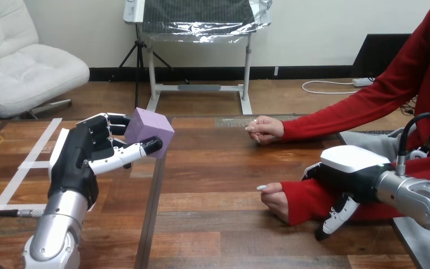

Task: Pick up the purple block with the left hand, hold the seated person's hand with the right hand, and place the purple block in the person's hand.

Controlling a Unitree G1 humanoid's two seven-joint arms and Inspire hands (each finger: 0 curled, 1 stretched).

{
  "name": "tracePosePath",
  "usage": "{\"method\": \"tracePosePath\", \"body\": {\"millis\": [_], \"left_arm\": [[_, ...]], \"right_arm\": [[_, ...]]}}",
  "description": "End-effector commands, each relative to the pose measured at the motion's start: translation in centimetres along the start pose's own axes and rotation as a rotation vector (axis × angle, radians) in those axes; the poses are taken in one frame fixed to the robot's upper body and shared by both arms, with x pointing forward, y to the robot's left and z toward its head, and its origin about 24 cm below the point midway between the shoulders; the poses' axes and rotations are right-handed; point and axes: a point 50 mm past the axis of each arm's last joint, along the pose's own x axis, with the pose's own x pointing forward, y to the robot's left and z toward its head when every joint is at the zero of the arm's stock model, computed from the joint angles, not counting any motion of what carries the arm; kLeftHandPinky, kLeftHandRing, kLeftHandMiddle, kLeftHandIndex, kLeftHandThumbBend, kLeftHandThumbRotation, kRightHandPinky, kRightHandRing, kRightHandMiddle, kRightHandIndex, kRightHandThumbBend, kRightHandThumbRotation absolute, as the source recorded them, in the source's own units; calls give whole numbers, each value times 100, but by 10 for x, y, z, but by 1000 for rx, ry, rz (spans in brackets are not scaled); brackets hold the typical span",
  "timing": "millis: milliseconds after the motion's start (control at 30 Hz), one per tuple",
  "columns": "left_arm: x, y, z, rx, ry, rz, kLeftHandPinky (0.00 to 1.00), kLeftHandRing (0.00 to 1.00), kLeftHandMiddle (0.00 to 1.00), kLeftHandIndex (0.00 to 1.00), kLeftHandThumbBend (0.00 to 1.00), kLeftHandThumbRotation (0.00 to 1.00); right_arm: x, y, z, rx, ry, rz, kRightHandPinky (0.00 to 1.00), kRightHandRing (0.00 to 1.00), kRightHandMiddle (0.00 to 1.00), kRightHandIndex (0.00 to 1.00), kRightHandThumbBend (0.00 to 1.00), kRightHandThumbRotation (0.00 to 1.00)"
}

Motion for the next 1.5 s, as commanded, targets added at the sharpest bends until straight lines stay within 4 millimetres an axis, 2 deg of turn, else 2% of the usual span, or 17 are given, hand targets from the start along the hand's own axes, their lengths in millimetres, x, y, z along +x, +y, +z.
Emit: {"method": "tracePosePath", "body": {"millis": [0, 200, 633, 767, 967, 1467], "left_arm": [[6, -5, 26, -4, -113, -9, 24, 31, 37, 39, 43, 0], [7, -4, 26, -7, -124, -16, 24, 31, 37, 39, 42, 0], [6, -4, 25, -25, -110, -2, 24, 30, 36, 38, 44, 0], [6, -5, 25, -27, -107, 1, 24, 30, 36, 38, 45, 0], [7, -4, 24, -13, -114, -3, 24, 30, 36, 38, 45, 0], [7, -4, 23, -12, -124, -7, 24, 30, 36, 38, 46, 0]], "right_arm": [[8, -16, 8, -31, -12, -41, 63, 68, 69, 67, 100, 20], [9, -16, 6, -25, 0, -42, 56, 60, 62, 60, 97, 17], [10, -16, 2, -13, 28, -29, 29, 36, 45, 48, 88, 13], [10, -16, 1, -7, 35, -30, 24, 31, 40, 46, 87, 12], [10, -17, -2, 10, 48, -38, 20, 27, 36, 41, 85, 11], [8, -21, -6, 31, 57, -62, 21, 27, 35, 36, 81, 13]]}}
